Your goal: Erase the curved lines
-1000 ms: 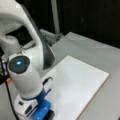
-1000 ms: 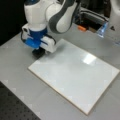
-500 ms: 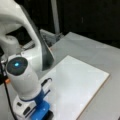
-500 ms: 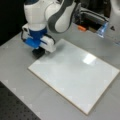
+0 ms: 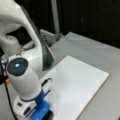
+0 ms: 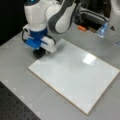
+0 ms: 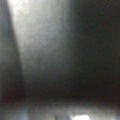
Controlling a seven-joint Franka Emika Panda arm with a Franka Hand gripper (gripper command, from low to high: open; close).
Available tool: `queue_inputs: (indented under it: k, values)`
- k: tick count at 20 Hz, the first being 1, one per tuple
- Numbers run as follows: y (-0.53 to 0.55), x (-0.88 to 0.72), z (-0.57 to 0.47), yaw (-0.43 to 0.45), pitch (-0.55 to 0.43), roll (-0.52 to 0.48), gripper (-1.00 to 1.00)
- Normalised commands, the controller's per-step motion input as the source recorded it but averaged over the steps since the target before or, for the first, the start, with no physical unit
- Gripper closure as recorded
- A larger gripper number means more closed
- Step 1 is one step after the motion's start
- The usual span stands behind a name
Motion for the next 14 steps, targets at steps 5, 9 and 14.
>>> queue_inputs:
  k: [5,9,14]
  values:
    - [-0.11,-0.02,-0.02,-0.006,-0.017,0.162,-1.0]
    - [-0.1,-0.05,0.04,-0.016,-0.001,0.152,-1.0]
    - [-0.04,-0.12,0.16,-0.051,0.039,0.118,-1.0]
